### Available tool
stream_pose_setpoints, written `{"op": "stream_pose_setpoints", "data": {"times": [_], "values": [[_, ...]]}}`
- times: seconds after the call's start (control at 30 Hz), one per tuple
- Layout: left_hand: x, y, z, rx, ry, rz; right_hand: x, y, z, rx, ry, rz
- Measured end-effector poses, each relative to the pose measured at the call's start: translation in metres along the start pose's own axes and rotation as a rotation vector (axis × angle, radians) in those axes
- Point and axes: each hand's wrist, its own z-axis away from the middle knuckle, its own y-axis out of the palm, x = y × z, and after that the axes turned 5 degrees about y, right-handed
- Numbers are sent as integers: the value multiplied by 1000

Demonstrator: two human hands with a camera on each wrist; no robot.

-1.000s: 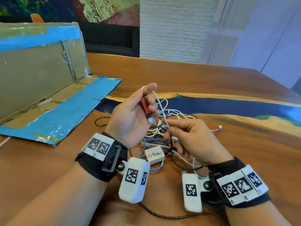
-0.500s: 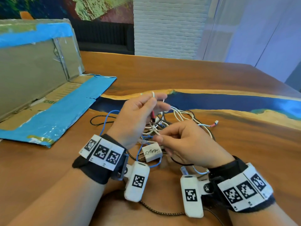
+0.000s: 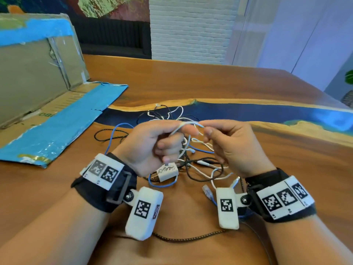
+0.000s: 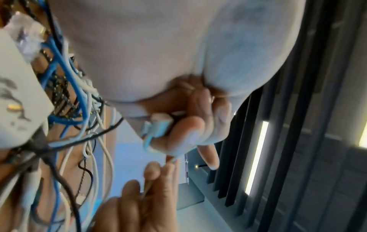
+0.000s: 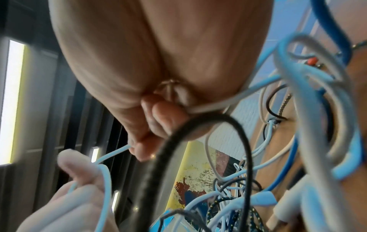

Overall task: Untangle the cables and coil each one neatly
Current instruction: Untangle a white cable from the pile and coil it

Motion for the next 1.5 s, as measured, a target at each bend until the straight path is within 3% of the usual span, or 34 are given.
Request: {"op": "stream_pose_setpoints", "data": {"times": [0.1,0.27,0.43,0.5,0.6,0.73,0.87,0.97,1.1,1.23,1.33,1.5], "values": [[1,6,-1,-60,112,193,0,4,6,102,99,45],[12,16,-7,-244,272,277,0,12,11,286,168,306],[8,4,-9,-389,304,87,-3,27,20,484,203,273],[6,1,-8,-373,246,-138,-1,33,24,445,170,196],[6,2,-5,-266,125,-499,5,30,22,280,-4,184],[7,2,-3,-174,-6,-588,6,18,17,75,-116,86],[9,3,-1,-51,-71,-478,3,15,12,-66,-101,12],[7,7,2,-45,-65,-179,-1,13,9,-100,-54,-52],[0,12,0,-145,161,221,-5,15,9,-23,39,-75],[-1,7,-4,-335,374,293,-5,22,11,155,126,89],[1,5,-6,-422,414,169,-3,27,17,292,172,167],[12,12,-5,-319,205,-420,6,22,21,277,63,161]]}}
